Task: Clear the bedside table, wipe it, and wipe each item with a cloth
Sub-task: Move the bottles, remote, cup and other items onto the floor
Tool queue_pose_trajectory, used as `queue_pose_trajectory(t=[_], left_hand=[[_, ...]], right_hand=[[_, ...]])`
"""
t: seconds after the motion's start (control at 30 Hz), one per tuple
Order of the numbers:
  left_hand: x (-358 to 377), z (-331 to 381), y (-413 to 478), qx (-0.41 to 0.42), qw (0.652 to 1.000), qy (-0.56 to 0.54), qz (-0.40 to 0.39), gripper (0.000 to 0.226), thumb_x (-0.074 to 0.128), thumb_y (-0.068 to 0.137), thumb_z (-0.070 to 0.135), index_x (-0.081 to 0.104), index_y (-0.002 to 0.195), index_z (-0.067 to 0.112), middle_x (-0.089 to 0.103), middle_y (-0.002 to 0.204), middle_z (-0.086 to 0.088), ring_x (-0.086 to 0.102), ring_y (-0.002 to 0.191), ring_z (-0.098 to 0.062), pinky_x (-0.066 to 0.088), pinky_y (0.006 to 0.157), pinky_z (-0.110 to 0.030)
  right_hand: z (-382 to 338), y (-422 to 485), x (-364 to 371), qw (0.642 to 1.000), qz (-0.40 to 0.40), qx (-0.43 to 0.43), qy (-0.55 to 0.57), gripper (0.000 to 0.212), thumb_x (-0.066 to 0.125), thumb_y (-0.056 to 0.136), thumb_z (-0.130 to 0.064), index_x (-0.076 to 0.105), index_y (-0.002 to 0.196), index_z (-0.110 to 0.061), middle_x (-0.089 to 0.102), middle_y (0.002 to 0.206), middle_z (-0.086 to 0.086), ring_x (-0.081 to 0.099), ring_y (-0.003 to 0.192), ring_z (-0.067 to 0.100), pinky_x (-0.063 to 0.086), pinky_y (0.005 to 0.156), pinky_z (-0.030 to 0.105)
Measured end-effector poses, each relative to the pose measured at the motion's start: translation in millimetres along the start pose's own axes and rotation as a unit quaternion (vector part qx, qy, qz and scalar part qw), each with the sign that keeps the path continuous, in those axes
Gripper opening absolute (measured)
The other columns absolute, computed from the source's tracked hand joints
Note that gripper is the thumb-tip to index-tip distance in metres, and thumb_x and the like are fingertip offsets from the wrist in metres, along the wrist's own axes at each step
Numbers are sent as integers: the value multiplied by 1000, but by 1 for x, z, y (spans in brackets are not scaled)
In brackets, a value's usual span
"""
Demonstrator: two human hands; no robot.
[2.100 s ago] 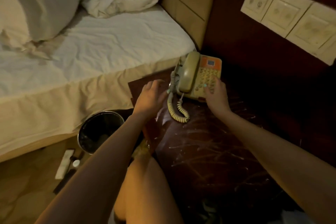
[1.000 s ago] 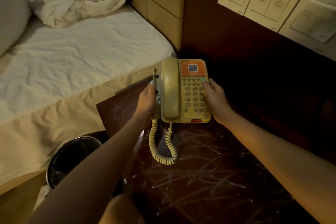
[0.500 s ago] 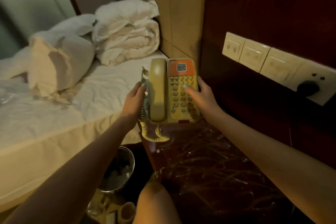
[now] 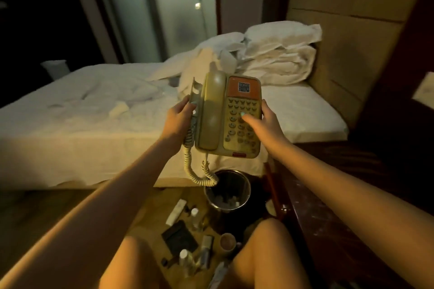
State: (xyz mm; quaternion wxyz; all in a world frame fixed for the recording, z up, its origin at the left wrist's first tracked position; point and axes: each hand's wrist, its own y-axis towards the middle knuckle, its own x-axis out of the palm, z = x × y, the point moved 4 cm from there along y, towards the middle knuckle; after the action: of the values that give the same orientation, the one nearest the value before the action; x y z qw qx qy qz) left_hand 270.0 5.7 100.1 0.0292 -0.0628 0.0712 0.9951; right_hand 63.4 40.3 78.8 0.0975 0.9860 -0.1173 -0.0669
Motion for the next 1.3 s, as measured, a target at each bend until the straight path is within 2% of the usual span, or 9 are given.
queue_pose_trajectory(t=[0.1, 0.27, 0.4, 0.63, 0.8, 0.93, 1.07, 1.23, 1.3], left_hand=[[-53, -25, -13, -15, 998, 4, 59, 40, 42, 100, 20, 53, 138, 20, 60, 117, -4, 58, 96, -16, 51, 76, -27], [-125, -82, -33, -56, 991, 18, 116, 32, 41, 101, 23, 58, 128, 24, 61, 116, 0, 55, 113, -24, 50, 90, -35], [-174, -138, -45, -133, 978, 27, 160, 60, 44, 83, 39, 48, 142, 24, 52, 141, -6, 49, 128, -25, 42, 108, -46], [-236, -240, -54, -214, 952, 23, 216, 72, 48, 79, 44, 42, 146, 21, 46, 147, 0, 45, 132, -19, 38, 112, -43], [-270, -318, -54, -264, 928, -19, 262, 53, 50, 90, 29, 48, 143, 18, 57, 136, -1, 58, 117, -19, 47, 104, -43], [-286, -378, -53, -297, 910, -63, 281, 40, 49, 94, 21, 58, 133, 21, 69, 111, 1, 66, 102, -18, 52, 96, -41], [-302, -446, -45, -312, 897, -92, 298, 30, 47, 94, 15, 72, 106, 27, 73, 98, -1, 66, 94, -20, 50, 97, -46], [-323, -536, -38, -348, 866, -131, 333, 33, 52, 95, 25, 63, 125, 20, 68, 113, -6, 66, 104, -23, 53, 95, -43], [-327, -575, -36, -359, 864, -140, 324, 36, 58, 89, 32, 66, 119, 15, 66, 118, -12, 65, 107, -28, 51, 97, -51]], right_hand=[[6, -2, 58, 999, -44, 9, -7, 35, 63, 89, -17, 51, 122, -18, 67, 108, -1, 65, 99, 14, 54, 90, 40], [37, -3, 146, 992, -120, 38, -20, 33, 65, 87, -19, 53, 118, -21, 68, 105, -2, 66, 96, 14, 55, 87, 43], [74, -7, 210, 982, -168, 78, -29, 35, 66, 85, -23, 54, 118, -26, 69, 105, -3, 68, 95, 14, 55, 87, 45], [173, -17, 307, 959, -241, 142, -44, 37, 62, 89, -18, 49, 123, -25, 64, 113, -3, 63, 104, 15, 51, 94, 47], [237, -22, 359, 946, -264, 178, -57, 35, 60, 90, -13, 50, 122, -20, 64, 111, -3, 62, 103, 13, 51, 94, 45], [289, -25, 400, 934, -284, 205, -70, 34, 59, 92, -15, 49, 124, -21, 63, 112, -2, 62, 103, 12, 51, 93, 43], [344, -19, 439, 929, -286, 221, -76, 32, 58, 92, -15, 52, 123, -20, 65, 109, -2, 63, 100, 11, 52, 93, 41], [423, -14, 484, 922, -285, 250, -74, 31, 59, 90, -19, 54, 119, -27, 65, 110, -4, 63, 103, 14, 51, 94, 47], [458, -15, 496, 919, -272, 276, -70, 38, 59, 91, -19, 51, 128, -24, 64, 114, -2, 62, 104, 15, 50, 94, 46]])
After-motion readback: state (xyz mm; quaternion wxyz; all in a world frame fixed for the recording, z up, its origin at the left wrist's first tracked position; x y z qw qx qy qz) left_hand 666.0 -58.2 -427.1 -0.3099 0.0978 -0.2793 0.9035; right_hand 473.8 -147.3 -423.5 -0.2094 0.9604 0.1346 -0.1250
